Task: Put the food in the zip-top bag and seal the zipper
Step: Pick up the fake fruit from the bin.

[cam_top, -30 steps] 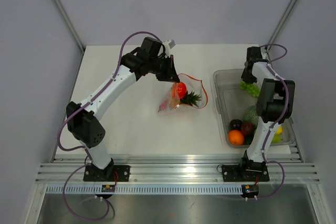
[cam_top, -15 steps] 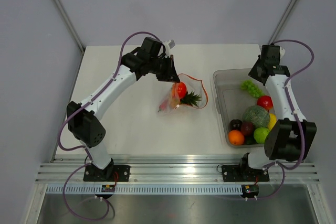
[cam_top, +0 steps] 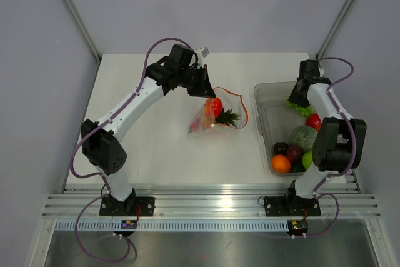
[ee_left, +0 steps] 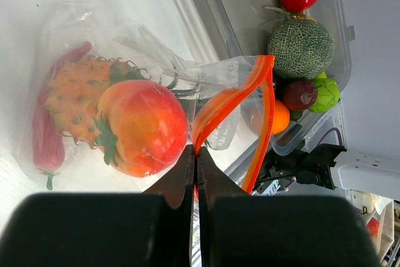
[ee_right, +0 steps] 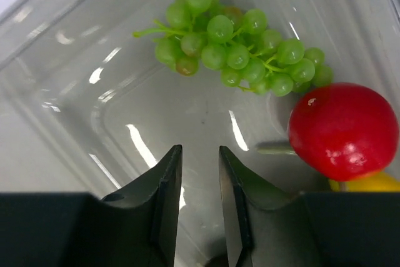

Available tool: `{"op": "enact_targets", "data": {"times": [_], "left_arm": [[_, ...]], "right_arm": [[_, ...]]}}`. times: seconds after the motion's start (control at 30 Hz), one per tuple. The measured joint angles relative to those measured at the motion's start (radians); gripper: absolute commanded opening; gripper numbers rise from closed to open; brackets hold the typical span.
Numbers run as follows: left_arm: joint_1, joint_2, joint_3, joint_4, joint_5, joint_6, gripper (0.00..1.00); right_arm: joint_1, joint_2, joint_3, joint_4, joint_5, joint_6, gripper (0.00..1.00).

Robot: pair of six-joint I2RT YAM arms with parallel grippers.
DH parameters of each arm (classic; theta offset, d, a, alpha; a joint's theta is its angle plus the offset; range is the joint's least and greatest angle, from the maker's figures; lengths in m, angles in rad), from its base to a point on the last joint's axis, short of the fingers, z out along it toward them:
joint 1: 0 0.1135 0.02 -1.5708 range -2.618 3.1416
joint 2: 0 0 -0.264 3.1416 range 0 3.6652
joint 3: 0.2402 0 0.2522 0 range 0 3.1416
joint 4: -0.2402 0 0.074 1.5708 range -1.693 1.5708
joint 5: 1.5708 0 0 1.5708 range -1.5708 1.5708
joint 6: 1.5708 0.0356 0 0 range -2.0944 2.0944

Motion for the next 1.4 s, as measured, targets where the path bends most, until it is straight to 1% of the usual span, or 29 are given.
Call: {"op": "enact_targets", "data": {"times": [0.1,0.23,0.3,0.37,0.4,0.53,0.63,0.9,1.03,1.13,1.17,1.27,1.3,1.37,1.4], "left_arm": [[0.0,0.0,0.0,0.0,0.0,0.003,0.0],[0.0,0.0,-0.002,0.0,0.0,0.007,0.0],[0.001,0.0,-0.003,0.0,0.0,0.008,0.0],[0.003,0.0,-0.007,0.001,0.0,0.01,0.0],[0.005,0.0,-0.01,0.002,0.0,0.013,0.0],[0.02,0.0,-0.031,0.004,0.002,0.016,0.0],[0.031,0.0,-0.038,0.004,0.003,0.019,0.0],[0.04,0.0,-0.039,0.01,0.011,0.021,0.0],[0.04,0.0,-0.039,0.009,0.013,0.022,0.0],[0.04,0.0,-0.039,0.01,0.014,0.023,0.0],[0.04,0.0,-0.039,0.009,0.015,0.023,0.0],[0.04,0.0,-0.039,0.009,0.016,0.023,0.0],[0.04,0.0,-0.039,0.009,0.016,0.023,0.0],[0.04,0.0,-0.039,0.009,0.019,0.023,0.0],[0.04,0.0,-0.039,0.009,0.019,0.023,0.0]], "right_arm": [[0.04,0.064,0.025,-0.01,0.056,-0.06,0.38],[0.148,0.17,0.11,-0.014,0.187,-0.154,0.39],[0.192,0.225,0.15,-0.014,0.236,-0.192,0.52],[0.208,0.272,0.174,-0.011,0.28,-0.225,0.59],[0.208,0.287,0.179,-0.01,0.296,-0.24,0.6],[0.197,0.337,0.183,0.005,0.371,-0.311,0.61],[0.192,0.349,0.183,0.031,0.396,-0.354,0.61],[0.192,0.362,0.162,0.162,0.411,-0.414,0.61],[0.192,0.404,0.163,0.205,0.414,-0.421,0.6],[0.191,0.435,0.163,0.224,0.439,-0.426,0.53],[0.192,0.444,0.162,0.243,0.449,-0.426,0.47],[0.192,0.447,0.145,0.305,0.473,-0.427,0.38],[0.192,0.446,0.134,0.33,0.478,-0.426,0.31],[0.192,0.437,0.105,0.377,0.489,-0.423,0.24],[0.192,0.429,0.093,0.393,0.495,-0.421,0.17]]}}
